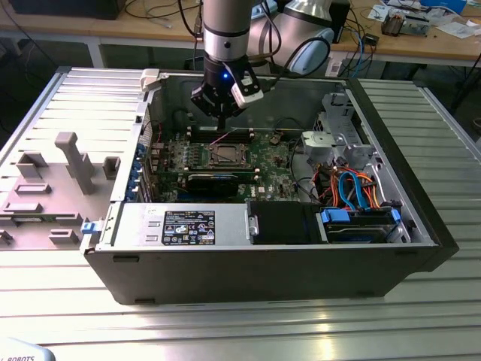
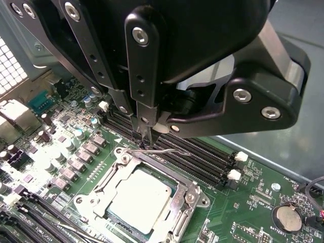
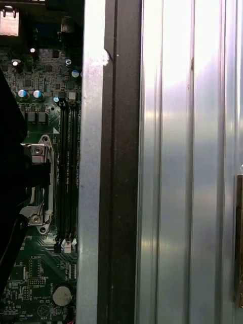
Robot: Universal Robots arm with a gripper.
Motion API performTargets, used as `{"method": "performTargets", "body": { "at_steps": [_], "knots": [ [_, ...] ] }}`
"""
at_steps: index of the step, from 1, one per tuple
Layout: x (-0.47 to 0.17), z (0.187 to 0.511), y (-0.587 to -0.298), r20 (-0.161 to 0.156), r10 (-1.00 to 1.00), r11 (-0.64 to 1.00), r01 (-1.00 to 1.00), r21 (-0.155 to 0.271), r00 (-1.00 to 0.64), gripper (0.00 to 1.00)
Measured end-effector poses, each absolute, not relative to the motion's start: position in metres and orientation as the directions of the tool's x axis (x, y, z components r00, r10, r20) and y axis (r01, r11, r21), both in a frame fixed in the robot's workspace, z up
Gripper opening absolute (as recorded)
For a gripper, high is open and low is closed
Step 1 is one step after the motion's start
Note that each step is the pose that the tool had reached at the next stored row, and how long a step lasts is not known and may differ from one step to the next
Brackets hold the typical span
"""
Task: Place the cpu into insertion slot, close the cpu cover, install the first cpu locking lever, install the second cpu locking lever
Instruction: 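Install the first cpu locking lever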
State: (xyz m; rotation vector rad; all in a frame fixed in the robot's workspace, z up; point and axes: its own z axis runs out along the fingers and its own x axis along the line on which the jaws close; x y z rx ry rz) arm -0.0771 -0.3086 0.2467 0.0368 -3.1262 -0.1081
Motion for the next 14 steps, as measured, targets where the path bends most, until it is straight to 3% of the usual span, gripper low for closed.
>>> {"method": "performTargets", "body": {
  "at_steps": [14],
  "knots": [
    [-0.0771,0.2434,-0.3086,0.012,-0.024,0.997,-0.023,0.069,-1.000,0.11]
  ]
}}
